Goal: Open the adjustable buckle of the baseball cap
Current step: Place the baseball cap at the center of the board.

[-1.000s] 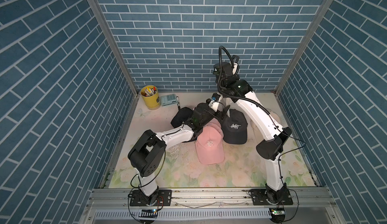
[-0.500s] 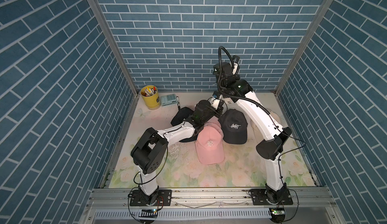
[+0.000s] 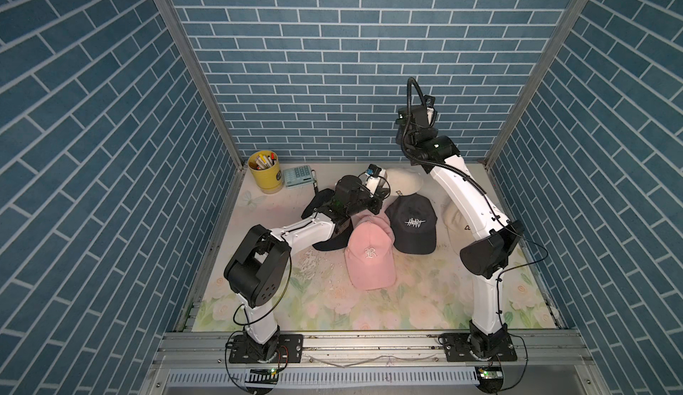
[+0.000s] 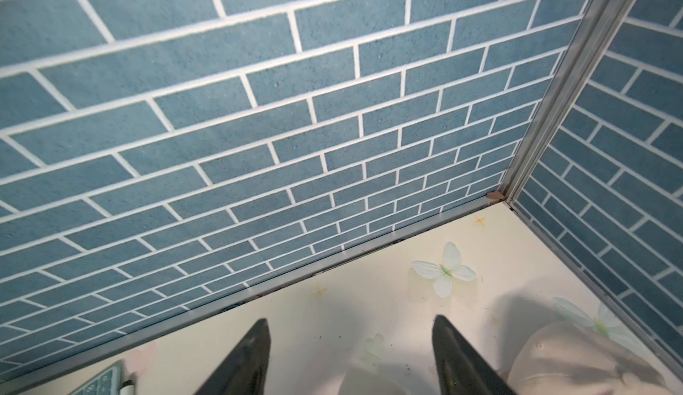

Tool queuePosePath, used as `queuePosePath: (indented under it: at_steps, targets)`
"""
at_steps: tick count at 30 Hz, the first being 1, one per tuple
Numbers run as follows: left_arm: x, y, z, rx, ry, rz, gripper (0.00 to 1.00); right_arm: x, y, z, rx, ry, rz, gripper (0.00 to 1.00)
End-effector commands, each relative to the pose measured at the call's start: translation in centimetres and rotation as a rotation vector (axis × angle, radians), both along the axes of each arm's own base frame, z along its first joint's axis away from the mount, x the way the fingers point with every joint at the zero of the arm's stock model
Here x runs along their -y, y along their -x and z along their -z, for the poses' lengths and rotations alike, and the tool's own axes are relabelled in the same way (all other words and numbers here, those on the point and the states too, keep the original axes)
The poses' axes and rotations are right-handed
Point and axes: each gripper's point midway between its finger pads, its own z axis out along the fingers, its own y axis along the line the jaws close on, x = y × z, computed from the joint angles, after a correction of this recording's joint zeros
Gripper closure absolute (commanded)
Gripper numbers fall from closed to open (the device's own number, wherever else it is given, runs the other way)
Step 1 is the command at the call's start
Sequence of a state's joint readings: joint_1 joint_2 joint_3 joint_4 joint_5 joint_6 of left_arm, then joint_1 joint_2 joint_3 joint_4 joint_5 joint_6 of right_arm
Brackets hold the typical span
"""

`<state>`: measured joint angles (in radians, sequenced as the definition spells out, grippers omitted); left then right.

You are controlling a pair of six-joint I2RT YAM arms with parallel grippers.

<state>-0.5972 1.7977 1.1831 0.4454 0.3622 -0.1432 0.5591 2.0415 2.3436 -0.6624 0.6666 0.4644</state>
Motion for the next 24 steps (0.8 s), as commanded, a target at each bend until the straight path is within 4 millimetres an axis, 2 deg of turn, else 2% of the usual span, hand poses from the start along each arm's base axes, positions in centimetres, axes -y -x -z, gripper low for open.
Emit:
queuePosePath:
  at_steps: [1,3,5,9,13,17,20,24]
  targets:
    - [-1.9,-2.3,-1.4,-0.093,0.187,0.024,1.00,0.2,1.5,-4.4,0.083,0.030,-0.116,0.26]
    - [-2.4,-4.3,-1.8,-0.176,0.309,0.044,1.00,0.4,1.6,-4.4,0.089,0.043,-0.150,0.26]
    - [-1.7,-5.6,-2.9,-0.221,0.405,0.097,1.00,0.7,1.7,-3.5,0.066,0.045,-0.169,0.26]
    - [0.0,-7.5,-3.4,-0.304,0.518,0.153,1.00,1.3,2.2,-1.1,-0.003,0.070,-0.174,0.26]
    - [-0.2,-9.6,-1.5,-0.420,0.638,0.109,0.99,2.6,3.0,0.4,-0.037,0.090,-0.165,0.26]
    - [-0.9,-9.7,1.7,-0.531,0.651,0.036,0.97,4.7,3.6,1.3,-0.050,0.078,-0.140,0.26]
    - [-1.8,-9.9,3.8,-0.583,0.652,-0.009,0.97,5.1,3.8,2.2,-0.065,0.051,-0.148,0.26]
    - [-3.2,-10.6,5.6,-0.619,0.625,-0.079,0.97,5.0,4.0,3.6,-0.098,0.025,-0.153,0.26]
